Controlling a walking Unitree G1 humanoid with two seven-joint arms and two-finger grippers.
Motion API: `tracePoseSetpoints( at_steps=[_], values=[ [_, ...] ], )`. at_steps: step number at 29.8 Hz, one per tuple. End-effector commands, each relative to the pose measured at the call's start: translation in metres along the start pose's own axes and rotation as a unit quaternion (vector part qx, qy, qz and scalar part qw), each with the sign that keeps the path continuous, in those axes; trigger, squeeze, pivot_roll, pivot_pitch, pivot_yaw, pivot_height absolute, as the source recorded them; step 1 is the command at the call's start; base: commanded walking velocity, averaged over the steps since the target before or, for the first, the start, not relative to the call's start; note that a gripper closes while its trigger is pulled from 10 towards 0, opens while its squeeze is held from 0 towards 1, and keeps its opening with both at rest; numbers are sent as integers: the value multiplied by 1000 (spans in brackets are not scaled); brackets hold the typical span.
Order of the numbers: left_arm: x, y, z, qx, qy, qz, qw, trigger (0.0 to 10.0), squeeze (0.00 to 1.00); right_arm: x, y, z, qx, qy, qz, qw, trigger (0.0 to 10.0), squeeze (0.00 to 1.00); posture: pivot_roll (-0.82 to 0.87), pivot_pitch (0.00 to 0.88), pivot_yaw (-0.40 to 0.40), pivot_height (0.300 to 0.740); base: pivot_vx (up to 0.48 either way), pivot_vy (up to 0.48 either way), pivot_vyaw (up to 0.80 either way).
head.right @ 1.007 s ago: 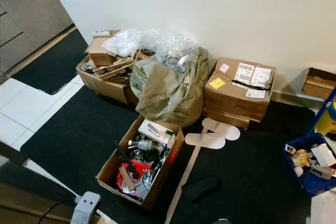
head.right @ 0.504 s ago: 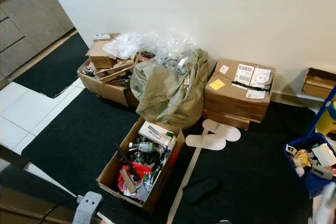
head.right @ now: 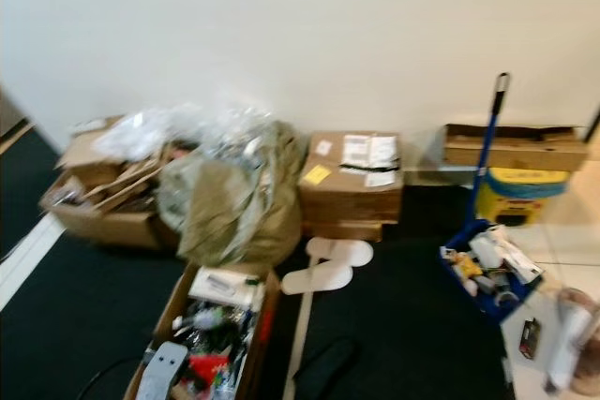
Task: Sweep floor
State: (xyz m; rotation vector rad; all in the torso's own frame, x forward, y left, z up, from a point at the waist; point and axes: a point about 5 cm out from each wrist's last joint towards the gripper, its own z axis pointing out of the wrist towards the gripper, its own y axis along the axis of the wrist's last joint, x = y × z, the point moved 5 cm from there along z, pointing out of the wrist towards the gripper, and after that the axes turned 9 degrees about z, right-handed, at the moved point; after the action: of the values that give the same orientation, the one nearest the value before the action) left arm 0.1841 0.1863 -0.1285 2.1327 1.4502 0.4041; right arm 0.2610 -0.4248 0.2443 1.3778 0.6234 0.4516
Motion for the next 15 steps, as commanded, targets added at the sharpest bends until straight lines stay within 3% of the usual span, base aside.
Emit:
tracePoseSetpoints(
  at_steps=[1, 3, 9, 15],
  values=[
    [2, -3, -1, 6, -2, -5, 1000, 10000, 0, -12, 0, 1, -1, -24, -7, 1000, 10000, 0, -189, 57, 139, 740, 0, 0, -506],
    [2, -3, -1, 6, -2, -5, 1000, 10000, 0, -12, 0, 1, -1, -24, -7, 1000, 10000, 0, -189, 57, 139, 740, 0, 0, -506],
    [2, -7, -3, 11, -7, -7, 1000, 10000, 0, -8, -4, 3, 2, -15, -4, 1000, 10000, 0, -190, 45, 136, 740, 0, 0, 0],
    [6, -8, -5, 11, -7, -8, 1000, 10000, 0, 16, -30, -2, 35, 27, 27, 999, 10000, 0, -190, 44, 133, 740, 0, 0, 0]
  ],
)
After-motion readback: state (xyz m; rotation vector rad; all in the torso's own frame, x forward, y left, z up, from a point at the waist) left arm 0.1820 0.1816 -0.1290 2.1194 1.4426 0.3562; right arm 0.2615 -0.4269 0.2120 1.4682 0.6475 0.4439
